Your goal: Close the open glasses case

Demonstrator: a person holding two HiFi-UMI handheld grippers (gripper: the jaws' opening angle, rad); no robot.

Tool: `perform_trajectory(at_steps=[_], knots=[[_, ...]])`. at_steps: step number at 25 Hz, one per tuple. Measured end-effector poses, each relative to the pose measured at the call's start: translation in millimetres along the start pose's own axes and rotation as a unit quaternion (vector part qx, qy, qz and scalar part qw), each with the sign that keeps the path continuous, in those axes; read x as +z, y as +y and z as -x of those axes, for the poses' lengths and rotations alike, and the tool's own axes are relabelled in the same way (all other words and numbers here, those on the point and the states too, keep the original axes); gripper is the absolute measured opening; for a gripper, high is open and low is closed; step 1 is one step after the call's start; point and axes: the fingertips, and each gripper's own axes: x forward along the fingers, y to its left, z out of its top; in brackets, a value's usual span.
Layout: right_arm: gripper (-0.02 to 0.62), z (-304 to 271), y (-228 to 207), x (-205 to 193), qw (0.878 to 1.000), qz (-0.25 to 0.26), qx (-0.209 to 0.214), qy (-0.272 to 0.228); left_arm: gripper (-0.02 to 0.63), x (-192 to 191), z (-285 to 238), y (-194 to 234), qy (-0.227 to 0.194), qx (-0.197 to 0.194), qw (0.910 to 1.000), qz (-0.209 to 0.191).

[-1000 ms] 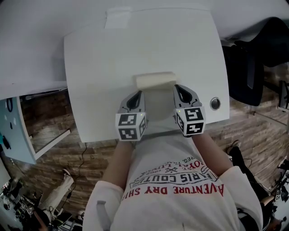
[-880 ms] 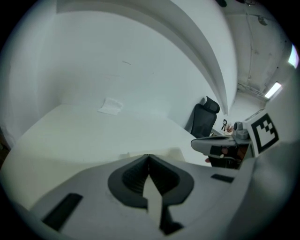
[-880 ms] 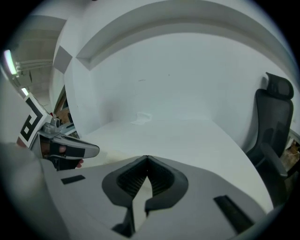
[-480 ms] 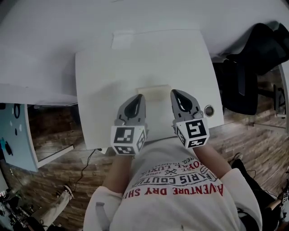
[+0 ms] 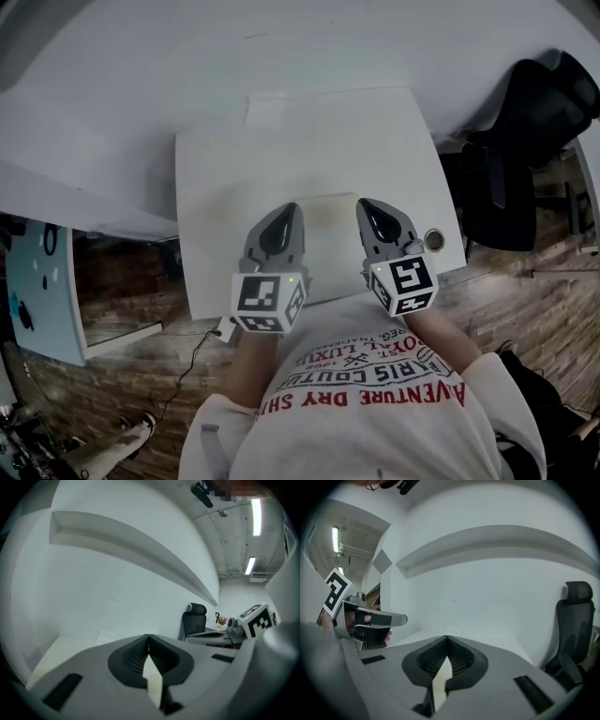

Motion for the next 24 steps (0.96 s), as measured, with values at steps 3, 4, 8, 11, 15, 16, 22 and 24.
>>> perform_trajectory(at_steps=[3, 4, 8, 11, 15, 16, 22, 24], knots=[[0.012, 3, 1, 1, 1.000, 0.000, 0.000, -0.002, 0.005, 2, 3, -3, -0.003, 0.000, 1.0000, -0.008], [0.012, 3, 1, 1, 1.000, 0.000, -0.002, -0.002, 0.005, 3, 3, -3, -0.004, 0.000, 0.9999, -0.010], [0.012, 0, 2, 0, 1.000, -0.003, -0.005, 0.003, 0.005, 4, 5, 1, -0.005, 0.004, 0.9999, -0.012], [0.012, -2, 4, -2, 1.000, -0.005, -0.005, 0.009, 0.005, 2, 6, 4, -0.004, 0.006, 0.9999, -0.009], [0.012, -3, 3, -5, 1.000, -0.007, -0.004, 0.014, 0.005, -3, 3, 5, 0.002, 0.003, 1.0000, -0.007], [0.012, -3, 3, -6, 1.000, -0.008, -0.005, 0.015, 0.005, -4, 3, 4, 0.003, 0.001, 1.0000, -0.007], [0.012, -3, 3, -15, 0.999, -0.016, -0.009, 0.028, 0.005, -9, 0, 4, 0.011, -0.005, 0.9999, 0.000], [0.012, -4, 2, -17, 0.999, -0.019, -0.009, 0.031, 0.005, -10, -2, 4, 0.012, -0.006, 0.9999, 0.000]])
